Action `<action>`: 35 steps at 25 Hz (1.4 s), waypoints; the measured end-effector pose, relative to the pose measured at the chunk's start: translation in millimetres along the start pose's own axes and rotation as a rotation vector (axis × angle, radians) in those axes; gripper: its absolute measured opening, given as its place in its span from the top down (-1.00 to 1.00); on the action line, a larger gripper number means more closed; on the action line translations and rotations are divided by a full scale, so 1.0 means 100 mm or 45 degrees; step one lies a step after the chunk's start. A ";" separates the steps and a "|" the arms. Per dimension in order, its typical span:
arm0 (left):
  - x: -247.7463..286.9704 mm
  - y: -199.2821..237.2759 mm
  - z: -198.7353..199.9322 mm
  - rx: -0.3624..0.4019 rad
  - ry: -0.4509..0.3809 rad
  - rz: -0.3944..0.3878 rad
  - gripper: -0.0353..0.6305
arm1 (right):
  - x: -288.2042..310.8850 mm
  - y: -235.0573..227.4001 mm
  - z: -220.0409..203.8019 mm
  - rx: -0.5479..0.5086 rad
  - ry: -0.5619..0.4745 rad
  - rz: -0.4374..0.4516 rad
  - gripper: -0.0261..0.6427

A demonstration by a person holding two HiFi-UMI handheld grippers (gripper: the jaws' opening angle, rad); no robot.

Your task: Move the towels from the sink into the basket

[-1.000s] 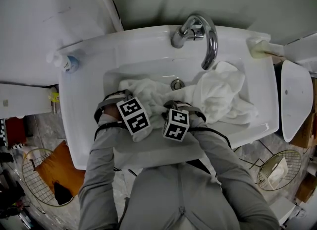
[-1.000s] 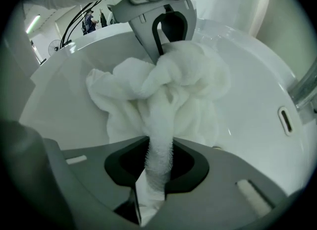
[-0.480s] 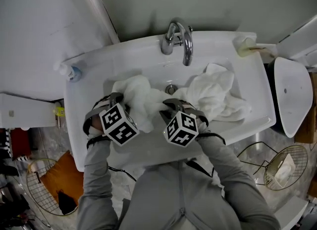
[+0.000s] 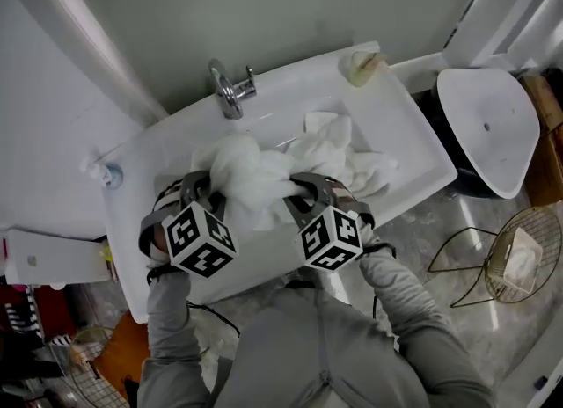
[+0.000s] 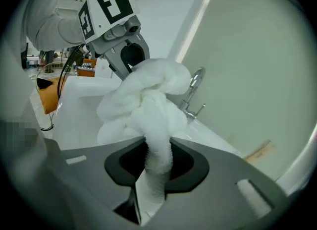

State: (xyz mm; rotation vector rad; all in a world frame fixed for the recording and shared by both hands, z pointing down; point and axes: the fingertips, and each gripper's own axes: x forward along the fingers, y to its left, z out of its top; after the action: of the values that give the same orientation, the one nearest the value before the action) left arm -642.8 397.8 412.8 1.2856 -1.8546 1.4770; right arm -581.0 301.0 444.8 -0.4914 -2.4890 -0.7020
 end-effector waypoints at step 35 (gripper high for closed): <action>-1.25 -5.21 5.71 1.120 -0.963 -0.490 0.36 | -6.34 0.12 -4.23 0.856 0.559 -1.325 0.66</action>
State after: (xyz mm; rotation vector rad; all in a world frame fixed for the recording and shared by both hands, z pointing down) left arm -21.7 -78.2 390.2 2.7311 -1.1278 1.7783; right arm 92.3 -54.6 410.5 1.1340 -2.2129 -0.2028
